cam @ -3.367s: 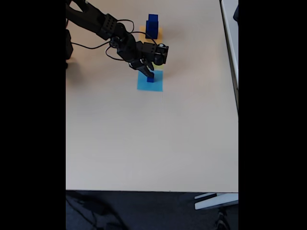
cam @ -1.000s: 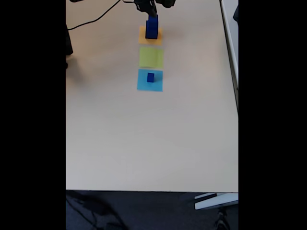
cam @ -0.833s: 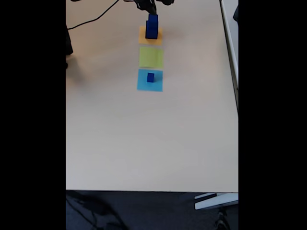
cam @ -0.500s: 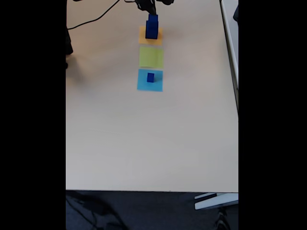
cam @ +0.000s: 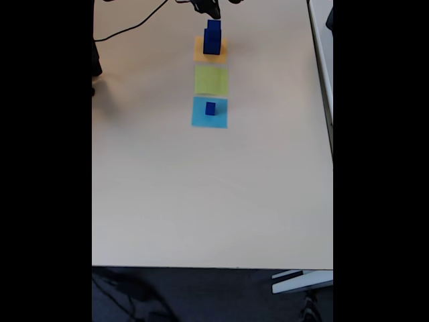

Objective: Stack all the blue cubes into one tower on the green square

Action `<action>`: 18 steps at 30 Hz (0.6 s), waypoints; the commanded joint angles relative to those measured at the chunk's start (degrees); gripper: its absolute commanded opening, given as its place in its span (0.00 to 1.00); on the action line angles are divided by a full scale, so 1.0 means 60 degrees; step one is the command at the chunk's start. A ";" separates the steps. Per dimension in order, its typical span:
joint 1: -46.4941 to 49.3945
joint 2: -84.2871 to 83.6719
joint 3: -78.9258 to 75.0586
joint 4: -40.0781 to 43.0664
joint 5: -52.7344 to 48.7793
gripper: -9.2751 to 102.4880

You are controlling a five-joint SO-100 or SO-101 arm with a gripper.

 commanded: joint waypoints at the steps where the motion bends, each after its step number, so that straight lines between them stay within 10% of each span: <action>1: -0.0117 0.0161 0.0117 -0.0425 0.0059 0.08; 18: -0.0088 0.0308 0.0894 -0.1025 0.0088 0.08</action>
